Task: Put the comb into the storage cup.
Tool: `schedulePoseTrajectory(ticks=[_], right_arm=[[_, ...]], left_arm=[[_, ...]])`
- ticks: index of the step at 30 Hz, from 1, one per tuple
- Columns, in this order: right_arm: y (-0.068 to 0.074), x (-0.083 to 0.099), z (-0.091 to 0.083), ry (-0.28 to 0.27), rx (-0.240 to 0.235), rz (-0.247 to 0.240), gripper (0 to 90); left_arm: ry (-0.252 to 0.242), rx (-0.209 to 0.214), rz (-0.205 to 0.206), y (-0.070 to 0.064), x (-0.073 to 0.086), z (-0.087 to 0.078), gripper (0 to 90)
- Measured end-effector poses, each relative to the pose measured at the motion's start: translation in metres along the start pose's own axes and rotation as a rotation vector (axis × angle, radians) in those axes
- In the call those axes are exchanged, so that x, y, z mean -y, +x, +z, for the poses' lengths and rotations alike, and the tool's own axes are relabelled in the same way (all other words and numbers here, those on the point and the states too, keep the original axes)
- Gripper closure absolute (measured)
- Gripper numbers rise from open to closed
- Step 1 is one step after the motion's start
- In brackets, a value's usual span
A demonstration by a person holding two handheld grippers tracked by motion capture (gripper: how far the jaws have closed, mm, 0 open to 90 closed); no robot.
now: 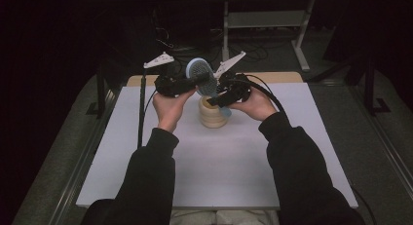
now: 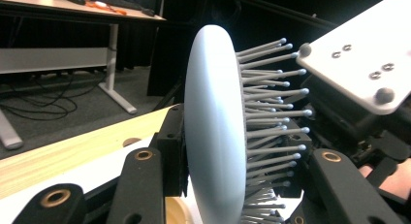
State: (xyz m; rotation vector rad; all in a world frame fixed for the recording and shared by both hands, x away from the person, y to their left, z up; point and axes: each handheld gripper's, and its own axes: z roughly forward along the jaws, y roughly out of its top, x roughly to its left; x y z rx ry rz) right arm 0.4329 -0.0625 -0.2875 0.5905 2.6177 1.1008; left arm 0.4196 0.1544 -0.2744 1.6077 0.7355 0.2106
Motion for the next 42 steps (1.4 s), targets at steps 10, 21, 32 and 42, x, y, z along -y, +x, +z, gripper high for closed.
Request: schedulePoseTrajectory(ticks=[10, 21, 32, 42], right_arm=[[-0.007, 0.015, -0.013, -0.058, 0.073, 0.064, 9.4], [-0.015, 0.042, -0.026, -0.094, 0.071, 0.130, 0.0], [-0.014, 0.077, -0.034, -0.117, 0.063, 0.158, 0.0], [-0.014, 0.110, -0.047, -0.150, 0.112, 0.192, 0.0]], left_arm=[[0.010, -0.029, 0.016, 0.000, -0.011, -0.001, 57.6], [-0.018, -0.046, 0.011, 0.008, -0.021, -0.015, 57.6], [-0.032, -0.066, 0.034, 0.011, -0.037, -0.027, 57.5], [-0.034, -0.089, 0.045, 0.019, -0.050, -0.034, 57.4]])
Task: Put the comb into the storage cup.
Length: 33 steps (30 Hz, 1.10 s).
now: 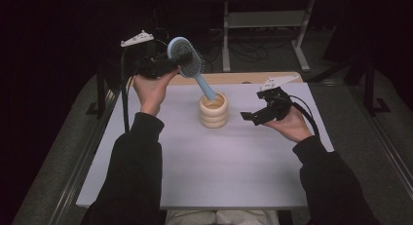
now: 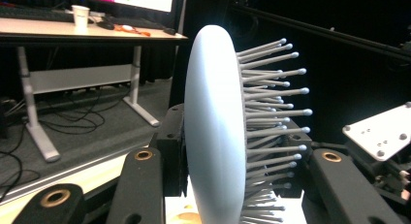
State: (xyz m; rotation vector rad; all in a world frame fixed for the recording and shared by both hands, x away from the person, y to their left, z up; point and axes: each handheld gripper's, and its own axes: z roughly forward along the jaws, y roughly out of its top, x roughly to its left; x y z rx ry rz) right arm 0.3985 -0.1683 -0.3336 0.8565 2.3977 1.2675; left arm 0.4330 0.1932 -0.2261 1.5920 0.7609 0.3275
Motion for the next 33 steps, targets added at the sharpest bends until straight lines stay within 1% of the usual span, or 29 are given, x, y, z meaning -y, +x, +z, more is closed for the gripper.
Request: schedulePoseTrajectory(ticks=[3, 10, 14, 16, 21, 23, 26, 31, 33], right_arm=[[-0.004, 0.010, -0.005, -0.014, 0.001, 0.033, 0.0], [-0.011, 0.033, -0.012, -0.027, 0.005, 0.085, 0.0], [-0.012, 0.044, -0.018, -0.038, 0.009, 0.096, 0.0], [-0.011, 0.049, -0.020, -0.040, 0.011, 0.105, 0.0], [-0.009, 0.062, -0.027, -0.051, 0.019, 0.115, 0.0], [-0.008, 0.068, -0.030, -0.059, 0.025, 0.118, 0.0], [-0.005, 0.078, -0.035, -0.084, 0.035, 0.120, 0.0], [-0.002, 0.092, -0.041, -0.109, 0.046, 0.131, 0.0], [-0.001, 0.096, -0.043, -0.103, 0.048, 0.128, 0.0]], left_arm=[[-0.014, -0.001, -0.012, 0.003, -0.002, -0.002, 57.4], [-0.037, -0.014, -0.006, 0.005, -0.009, -0.006, 57.4], [-0.060, -0.033, -0.002, 0.006, -0.011, -0.009, 57.4], [-0.068, -0.037, -0.008, 0.007, -0.011, -0.009, 57.3], [-0.072, -0.053, 0.003, 0.009, -0.008, -0.005, 57.4], [-0.078, -0.056, 0.000, 0.010, -0.007, -0.003, 57.3], [-0.092, -0.044, -0.017, 0.011, -0.003, 0.001, 57.3], [-0.079, -0.057, -0.004, 0.011, 0.004, 0.010, 57.3], [-0.073, -0.060, 0.006, 0.010, 0.006, 0.013, 57.3]])
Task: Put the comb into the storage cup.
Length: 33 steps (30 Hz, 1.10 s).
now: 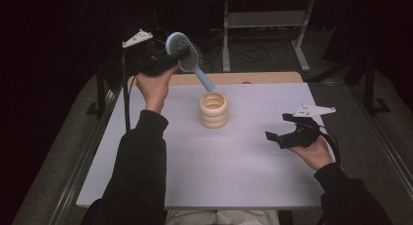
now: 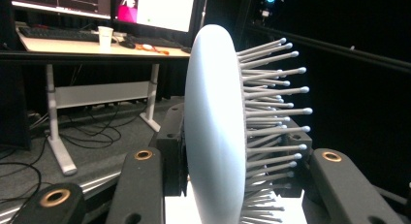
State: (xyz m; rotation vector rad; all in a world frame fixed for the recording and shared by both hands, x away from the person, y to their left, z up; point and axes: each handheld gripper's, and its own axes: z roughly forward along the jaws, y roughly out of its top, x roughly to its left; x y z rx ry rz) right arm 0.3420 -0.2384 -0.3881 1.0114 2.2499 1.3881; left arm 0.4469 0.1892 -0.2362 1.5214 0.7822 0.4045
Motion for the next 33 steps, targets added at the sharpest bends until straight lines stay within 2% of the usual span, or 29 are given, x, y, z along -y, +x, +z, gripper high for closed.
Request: schedulePoseTrajectory(ticks=[8, 17, 22, 30, 33], right_arm=[[-0.002, 0.014, -0.006, 0.028, 0.003, -0.001, 0.0], [-0.006, 0.022, -0.011, 0.034, 0.015, 0.013, 0.0], [-0.004, 0.025, -0.013, 0.043, 0.013, 0.007, 0.0], [-0.003, 0.027, -0.013, 0.060, 0.029, -0.009, 0.0], [-0.004, 0.029, -0.012, 0.068, 0.032, -0.001, 0.0]], left_arm=[[0.016, 0.010, -0.014, 0.001, 0.014, 0.012, 57.2], [0.049, 0.003, -0.003, -0.001, 0.029, 0.020, 57.1], [0.033, 0.024, -0.043, 0.002, 0.041, 0.021, 57.1], [0.059, 0.008, -0.035, 0.004, 0.060, 0.029, 57.0], [0.072, 0.003, -0.029, 0.005, 0.067, 0.032, 57.0]])
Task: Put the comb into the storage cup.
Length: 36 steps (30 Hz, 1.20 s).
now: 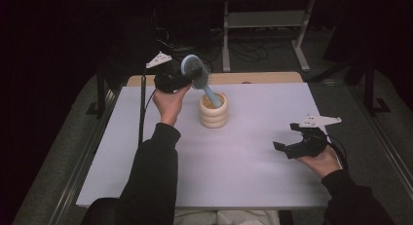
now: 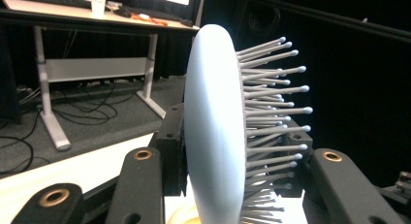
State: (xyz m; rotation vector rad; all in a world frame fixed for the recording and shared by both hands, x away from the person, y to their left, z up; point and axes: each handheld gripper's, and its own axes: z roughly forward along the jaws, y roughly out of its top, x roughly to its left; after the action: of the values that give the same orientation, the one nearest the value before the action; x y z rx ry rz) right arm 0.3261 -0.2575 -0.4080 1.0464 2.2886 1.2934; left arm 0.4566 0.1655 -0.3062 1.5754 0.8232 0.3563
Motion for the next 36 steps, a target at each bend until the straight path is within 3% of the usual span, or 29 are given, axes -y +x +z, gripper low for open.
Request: schedulePoseTrajectory(ticks=[16, 22, 30, 32, 36], right_arm=[[0.000, 0.003, -0.007, -0.034, 0.003, 0.017, 0.0], [0.000, 0.004, -0.008, -0.032, 0.002, 0.020, 0.0], [0.000, 0.004, -0.008, -0.033, 0.002, 0.021, 0.0], [0.000, 0.004, -0.008, -0.031, 0.002, 0.020, 0.0], [0.000, 0.004, -0.008, -0.033, 0.009, 0.017, 0.0]], left_arm=[[0.026, 0.003, -0.019, 0.001, 0.024, 0.021, 56.5], [0.006, -0.007, -0.041, 0.002, 0.029, 0.023, 55.4], [0.039, -0.083, 0.028, -0.001, 0.035, 0.025, 50.9], [0.062, -0.070, 0.033, -0.001, 0.037, 0.027, 49.6], [0.044, -0.042, 0.033, -0.003, 0.037, 0.026, 46.0]])
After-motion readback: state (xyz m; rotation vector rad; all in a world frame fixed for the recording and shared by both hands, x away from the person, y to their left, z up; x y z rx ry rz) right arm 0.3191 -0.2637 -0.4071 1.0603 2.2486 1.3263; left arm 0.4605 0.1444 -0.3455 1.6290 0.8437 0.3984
